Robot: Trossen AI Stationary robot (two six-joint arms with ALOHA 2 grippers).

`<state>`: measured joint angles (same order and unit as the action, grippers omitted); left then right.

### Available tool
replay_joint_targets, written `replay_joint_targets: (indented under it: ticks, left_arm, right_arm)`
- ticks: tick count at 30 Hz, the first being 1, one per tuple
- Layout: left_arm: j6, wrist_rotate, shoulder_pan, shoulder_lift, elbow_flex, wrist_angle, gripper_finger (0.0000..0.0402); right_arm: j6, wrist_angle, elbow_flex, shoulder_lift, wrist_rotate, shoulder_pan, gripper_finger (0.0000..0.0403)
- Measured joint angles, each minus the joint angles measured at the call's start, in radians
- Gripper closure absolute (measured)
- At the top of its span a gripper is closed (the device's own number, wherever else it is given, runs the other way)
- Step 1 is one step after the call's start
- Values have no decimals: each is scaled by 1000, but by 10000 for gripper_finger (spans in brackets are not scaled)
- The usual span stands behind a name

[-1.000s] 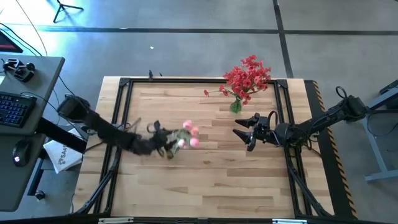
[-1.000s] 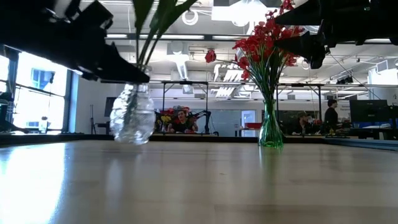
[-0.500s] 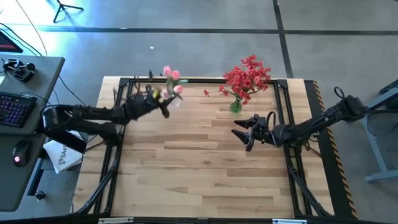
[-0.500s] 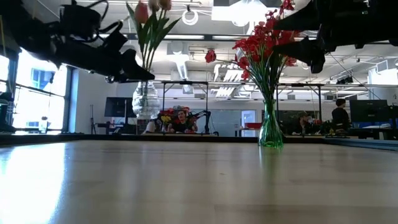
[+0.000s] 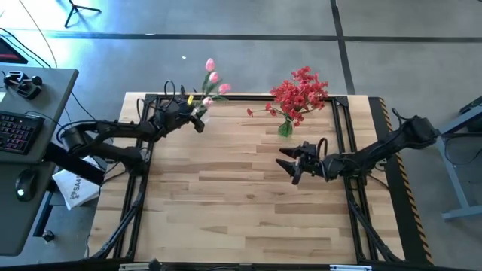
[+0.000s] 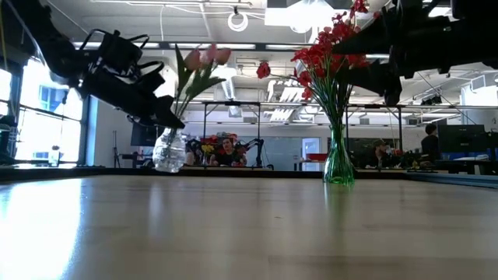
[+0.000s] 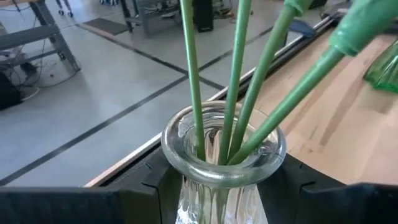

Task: Sort flowers into vase by color
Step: Move the transparent vase to the top right of the table

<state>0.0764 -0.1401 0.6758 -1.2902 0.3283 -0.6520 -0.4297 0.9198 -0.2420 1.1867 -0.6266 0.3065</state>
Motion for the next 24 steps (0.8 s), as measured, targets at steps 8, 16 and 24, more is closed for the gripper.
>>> replay_joint_targets:
  ticks: [8,16,24]
  left_arm:
    - [6,0,39,-39,0,3,246]
    - [26,0,39,-60,2,-7,232]
    - [59,-10,55,-59,0,65,188]
  right_arm:
    - [0,31,0,26,7,0,144]
    - [9,31,0,26,7,0,144]
    - [11,31,0,26,7,0,144]
